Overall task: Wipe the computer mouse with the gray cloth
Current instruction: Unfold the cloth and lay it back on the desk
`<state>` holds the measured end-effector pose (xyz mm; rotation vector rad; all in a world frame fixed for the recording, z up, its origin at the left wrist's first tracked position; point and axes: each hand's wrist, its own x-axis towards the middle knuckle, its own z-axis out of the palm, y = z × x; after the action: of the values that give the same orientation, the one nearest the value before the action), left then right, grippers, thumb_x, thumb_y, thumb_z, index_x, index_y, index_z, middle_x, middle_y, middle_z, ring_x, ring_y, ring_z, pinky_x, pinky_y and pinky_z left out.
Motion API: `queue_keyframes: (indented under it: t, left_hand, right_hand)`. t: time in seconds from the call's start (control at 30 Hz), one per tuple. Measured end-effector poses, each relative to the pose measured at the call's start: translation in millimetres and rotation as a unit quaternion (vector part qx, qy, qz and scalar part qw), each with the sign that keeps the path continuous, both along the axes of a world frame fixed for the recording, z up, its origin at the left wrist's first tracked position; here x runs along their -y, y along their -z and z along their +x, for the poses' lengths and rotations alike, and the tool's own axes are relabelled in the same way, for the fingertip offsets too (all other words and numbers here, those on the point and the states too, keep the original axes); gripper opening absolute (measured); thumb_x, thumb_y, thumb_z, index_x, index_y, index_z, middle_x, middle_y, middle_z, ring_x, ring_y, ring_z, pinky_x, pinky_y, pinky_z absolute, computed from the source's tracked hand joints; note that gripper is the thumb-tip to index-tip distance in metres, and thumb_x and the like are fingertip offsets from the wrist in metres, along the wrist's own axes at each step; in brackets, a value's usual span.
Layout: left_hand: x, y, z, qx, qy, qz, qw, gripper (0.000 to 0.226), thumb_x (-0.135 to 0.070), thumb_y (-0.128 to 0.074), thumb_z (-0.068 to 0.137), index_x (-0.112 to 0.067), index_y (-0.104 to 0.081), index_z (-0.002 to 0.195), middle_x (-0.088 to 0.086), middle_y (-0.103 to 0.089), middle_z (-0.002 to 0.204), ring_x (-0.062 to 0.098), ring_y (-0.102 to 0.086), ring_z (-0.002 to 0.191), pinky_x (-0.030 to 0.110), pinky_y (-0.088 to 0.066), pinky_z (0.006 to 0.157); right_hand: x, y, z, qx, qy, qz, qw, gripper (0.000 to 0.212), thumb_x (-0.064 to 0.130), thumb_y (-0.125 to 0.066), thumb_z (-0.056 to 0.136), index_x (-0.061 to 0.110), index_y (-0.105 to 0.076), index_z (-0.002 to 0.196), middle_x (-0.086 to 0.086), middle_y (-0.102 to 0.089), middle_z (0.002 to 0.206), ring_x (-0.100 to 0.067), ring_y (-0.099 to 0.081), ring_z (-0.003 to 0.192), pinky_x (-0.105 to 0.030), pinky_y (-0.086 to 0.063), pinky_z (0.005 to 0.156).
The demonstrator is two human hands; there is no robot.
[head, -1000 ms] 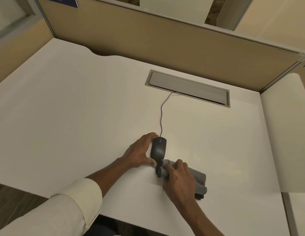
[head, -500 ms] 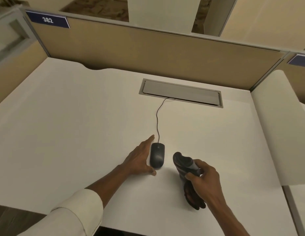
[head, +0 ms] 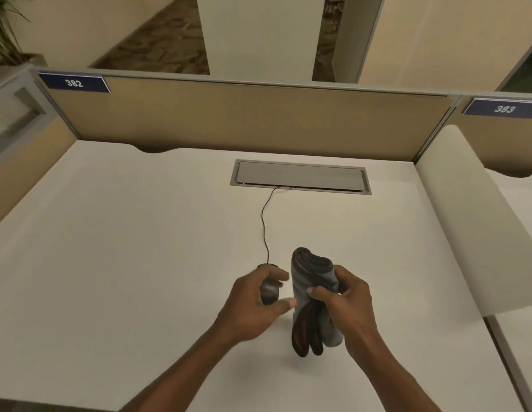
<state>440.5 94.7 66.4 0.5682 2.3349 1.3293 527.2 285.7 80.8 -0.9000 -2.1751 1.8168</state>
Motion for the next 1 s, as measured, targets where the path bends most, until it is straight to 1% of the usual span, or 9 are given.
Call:
queue_keyframes:
  t: [0.13,0.23,0.33,0.4,0.53,0.63,0.7,0.9,1.0]
  left_hand:
    - [-9,-34,22,0.038,0.017,0.045,0.998,0.069,-0.060,-0.089,0.073,-0.046,-0.058,0.132,-0.020,-0.067,0.131,0.006,-0.070,0.117,0.020,-0.062,0.094]
    - [-9,-47,25,0.021,0.005,0.050,0.999,0.085,-0.061,-0.091,0.069,-0.044,-0.051,0.143,-0.021,-0.066,0.136,0.007,-0.068,0.123,0.021,-0.060,0.099]
    - [-2,-59,21,0.006,-0.043,0.054,0.998,0.083,-0.054,-0.095,0.069,-0.045,-0.051,0.139,-0.032,-0.066,0.124,-0.005,-0.069,0.112,0.012,-0.058,0.090]
    - [4,-65,16,0.001,-0.079,0.062,0.995,0.075,-0.047,-0.095,0.074,-0.042,-0.055,0.137,-0.032,-0.066,0.122,0.001,-0.071,0.110,0.018,-0.062,0.091]
    - [20,-70,-4,0.006,-0.166,0.081,0.983,0.046,-0.034,-0.087,0.088,-0.028,-0.065,0.128,-0.010,-0.076,0.121,0.020,-0.076,0.110,0.033,-0.067,0.089]
    - [37,-74,-25,0.019,-0.198,0.081,0.977,0.039,-0.035,-0.082,0.091,-0.025,-0.067,0.125,-0.006,-0.077,0.122,0.020,-0.074,0.114,0.044,-0.066,0.094]
    - [49,-77,-40,0.025,-0.202,0.094,0.975,0.040,-0.040,-0.080,0.090,-0.024,-0.068,0.125,-0.007,-0.077,0.123,0.019,-0.073,0.116,0.047,-0.065,0.097]
    - [92,-81,-85,0.038,-0.150,0.118,0.981,0.086,-0.060,-0.092,0.062,-0.028,-0.061,0.135,-0.009,-0.074,0.129,0.018,-0.074,0.113,0.039,-0.066,0.094]
    - [110,-80,-109,0.008,-0.168,0.125,0.978,0.079,-0.058,-0.089,0.062,-0.027,-0.065,0.131,-0.013,-0.076,0.122,0.013,-0.075,0.108,0.028,-0.066,0.088]
  right_hand:
    - [8,-16,-12,-0.053,-0.016,-0.059,0.997,0.020,0.011,-0.083,0.084,0.026,-0.076,0.096,0.003,-0.080,0.088,-0.016,-0.077,0.084,-0.034,-0.057,0.078]
    - [16,-31,-20,-0.098,-0.051,-0.106,0.988,0.020,0.037,-0.081,0.088,0.027,-0.078,0.105,-0.003,-0.082,0.098,-0.023,-0.078,0.096,-0.041,-0.061,0.085]
    - [24,-41,-32,-0.110,-0.076,-0.126,0.983,0.032,0.050,-0.075,0.090,0.025,-0.079,0.108,-0.006,-0.082,0.102,-0.027,-0.077,0.104,-0.046,-0.062,0.090]
    - [30,-46,-44,-0.105,-0.086,-0.107,0.985,0.031,0.053,-0.077,0.087,0.028,-0.080,0.106,-0.002,-0.082,0.102,-0.026,-0.077,0.104,-0.046,-0.062,0.091]
    - [46,-51,-71,-0.099,-0.103,-0.069,0.987,0.011,0.038,-0.077,0.093,0.033,-0.083,0.100,0.002,-0.083,0.096,-0.019,-0.079,0.097,-0.040,-0.063,0.085]
    - [62,-58,-90,-0.109,-0.114,-0.067,0.985,0.018,0.029,-0.069,0.100,0.039,-0.083,0.097,0.004,-0.083,0.092,-0.015,-0.079,0.093,-0.028,-0.064,0.071]
    - [72,-62,-103,-0.117,-0.119,-0.061,0.984,0.021,0.026,-0.067,0.102,0.039,-0.083,0.098,0.003,-0.083,0.092,-0.017,-0.080,0.091,-0.028,-0.066,0.069]
    - [101,-70,-150,-0.123,-0.125,-0.027,0.984,0.013,0.028,-0.070,0.100,0.033,-0.081,0.100,0.003,-0.084,0.094,-0.021,-0.081,0.091,-0.041,-0.064,0.086]
    - [116,-78,-173,-0.128,-0.139,-0.021,0.982,0.015,0.020,-0.069,0.101,0.030,-0.081,0.102,0.001,-0.084,0.094,-0.022,-0.081,0.090,-0.033,-0.066,0.078]
